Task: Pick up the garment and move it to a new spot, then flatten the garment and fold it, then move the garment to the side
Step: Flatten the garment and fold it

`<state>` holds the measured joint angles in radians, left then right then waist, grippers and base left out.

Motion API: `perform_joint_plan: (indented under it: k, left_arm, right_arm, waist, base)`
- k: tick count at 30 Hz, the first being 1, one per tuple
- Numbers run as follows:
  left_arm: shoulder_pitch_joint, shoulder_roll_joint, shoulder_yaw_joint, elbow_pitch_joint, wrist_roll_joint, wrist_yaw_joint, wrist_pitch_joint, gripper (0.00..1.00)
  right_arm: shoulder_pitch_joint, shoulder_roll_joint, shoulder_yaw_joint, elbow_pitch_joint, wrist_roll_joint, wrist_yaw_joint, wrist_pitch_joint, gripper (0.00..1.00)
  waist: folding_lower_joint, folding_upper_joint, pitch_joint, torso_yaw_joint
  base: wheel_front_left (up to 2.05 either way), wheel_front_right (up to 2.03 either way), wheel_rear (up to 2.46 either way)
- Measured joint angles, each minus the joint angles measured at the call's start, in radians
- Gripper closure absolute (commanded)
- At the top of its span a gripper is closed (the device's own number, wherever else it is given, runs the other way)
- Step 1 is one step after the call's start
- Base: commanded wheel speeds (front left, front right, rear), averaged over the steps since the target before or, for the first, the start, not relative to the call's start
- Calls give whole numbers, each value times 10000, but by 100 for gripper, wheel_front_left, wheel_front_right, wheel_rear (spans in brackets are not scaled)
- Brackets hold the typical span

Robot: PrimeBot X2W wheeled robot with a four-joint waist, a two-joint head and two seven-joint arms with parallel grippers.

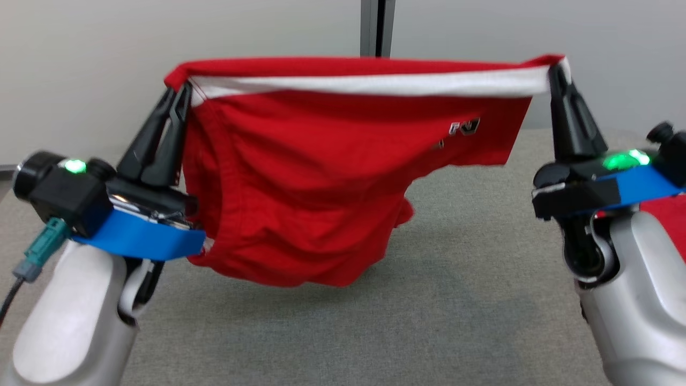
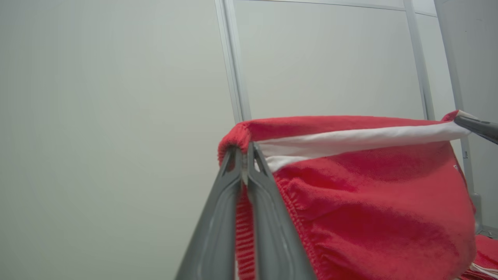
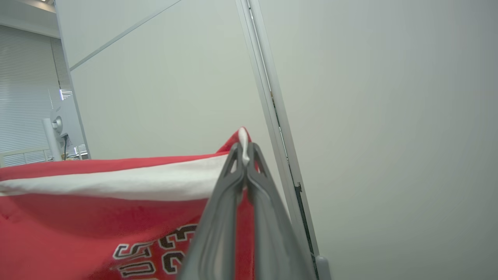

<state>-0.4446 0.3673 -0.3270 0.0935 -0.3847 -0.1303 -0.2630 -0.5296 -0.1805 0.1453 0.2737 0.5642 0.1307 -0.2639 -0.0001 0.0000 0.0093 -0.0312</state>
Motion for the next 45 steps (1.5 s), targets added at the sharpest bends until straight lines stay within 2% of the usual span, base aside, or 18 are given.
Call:
perform_joint_plan:
  k: [3, 7, 10, 14, 18, 22, 29, 34, 40, 45]
  left_arm:
    - [-1058, 203, -54, 359, 71, 0, 4, 100]
    - [-2774, 73, -299, 1313, 395, 0, 146, 100]
    - [-4189, -190, -376, 2207, 750, 86, 130, 100]
    - [-5823, -683, -77, 2940, 1202, 562, 27, 100]
    - [-6169, -1252, 280, 3179, 1281, 593, 13, 100]
    - [-4875, -1540, 431, 3701, 1246, 355, 13, 100]
    - [-1123, -2410, 838, 4874, 625, 67, 4, 100]
    - [1297, -2859, 667, 5856, 201, 6, 4, 100]
    - [3242, -3055, 569, 5787, -290, 2, 4, 100]
    - [4035, -3095, 387, 5595, -389, 2, 2, 100]
  right_arm:
    - [-976, -249, 232, -13, 69, 0, 0, 100]
    - [-2383, -426, 458, 543, -244, -2, 0, 100]
    - [-3655, -387, 295, 1011, -662, -2, 0, 100]
    - [-5172, -286, -33, 997, -1668, 0, -2, 100]
    - [-5482, -25, -587, 1183, -2086, -2, -2, 100]
    - [-4442, 159, -462, 1392, -2148, 0, 0, 100]
    - [-697, 163, -69, 1898, -1490, 0, 2, 100]
    - [1661, 238, 138, 2330, -1258, 2, 19, 100]
    - [3348, 550, -13, 2359, -1129, 2, 25, 100]
    - [4395, 798, -234, 2301, -1020, 0, 25, 100]
  waist:
    - [0, 0, 396, -128]
    - [3, 1, 1208, -303]
    - [6, 2, 1878, -380]
    - [6, 3, 2576, -304]
    - [6, 3, 2858, -61]
    - [1, 2, 2613, 23]
    - [0, 2, 1962, 72]
    - [-2, 0, 1462, 66]
    - [-2, -2, 816, 127]
    - [-2, -1, 178, 303]
  base:
    - [0, 0, 0]
    - [0, 0, 0]
    - [0, 0, 0]
    - [0, 0, 0]
    - [0, 0, 0]
    - [0, 0, 0]
    - [0, 0, 0]
    - [0, 0, 0]
    - [0, 0, 0]
    - [0, 0, 0]
